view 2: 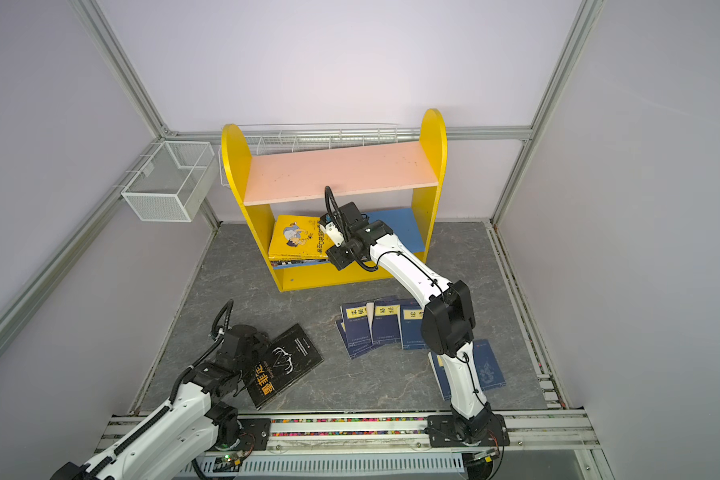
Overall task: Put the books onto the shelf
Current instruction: 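Move right gripper down to the edge of the black Murphy's law book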
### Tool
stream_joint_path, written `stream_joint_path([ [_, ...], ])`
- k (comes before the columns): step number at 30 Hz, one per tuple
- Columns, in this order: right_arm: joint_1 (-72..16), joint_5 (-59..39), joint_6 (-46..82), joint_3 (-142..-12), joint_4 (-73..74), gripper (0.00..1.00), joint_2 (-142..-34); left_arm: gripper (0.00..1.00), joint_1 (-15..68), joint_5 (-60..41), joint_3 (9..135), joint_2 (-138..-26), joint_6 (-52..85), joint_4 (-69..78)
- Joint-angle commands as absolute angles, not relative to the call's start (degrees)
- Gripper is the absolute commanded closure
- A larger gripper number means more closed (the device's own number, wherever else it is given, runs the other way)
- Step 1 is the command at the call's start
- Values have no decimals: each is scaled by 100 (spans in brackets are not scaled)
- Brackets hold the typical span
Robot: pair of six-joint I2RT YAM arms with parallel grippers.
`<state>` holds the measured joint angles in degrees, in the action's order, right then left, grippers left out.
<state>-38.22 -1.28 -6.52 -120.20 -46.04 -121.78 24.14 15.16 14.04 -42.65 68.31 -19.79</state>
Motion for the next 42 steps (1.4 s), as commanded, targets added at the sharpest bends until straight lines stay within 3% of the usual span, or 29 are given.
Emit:
stream_joint_path([
  [1, -3813, -44, -840, -12253, -4766, 42, -12441, 41, 2438, 1546, 1450, -4263, 6850, -2106],
  [18, -3789, -369, -1498, -12638, -4605, 62, -12725, 41, 2439, 1553, 1422, -4290, 6823, -2055],
  [22, -3790, -357, -1422, -12578, -4611, 49, -12605, 41, 2440, 1564, 1432, -4289, 6815, -2093],
  [26, -3802, 168, -1067, -11467, -3854, 35, -11691, 41, 2431, 1618, 1441, -4237, 6816, -2261],
  [31, -3845, 435, -594, -9462, -2813, 33, -10051, 41, 2427, 1720, 1437, -4054, 6805, -2506],
  [34, -3958, -278, -46, -8421, -2590, 32, -9397, 41, 2432, 1760, 1441, -3966, 6717, -2691],
  [38, -4508, -1299, 197, -7503, -2634, 32, -9341, 41, 2426, 1808, 1523, -3899, 6530, -3218],
  [42, -5250, -1524, 80, -7268, -2809, 32, -9872, 41, 2437, 1579, 1625, -3722, 6427, -3865],
])
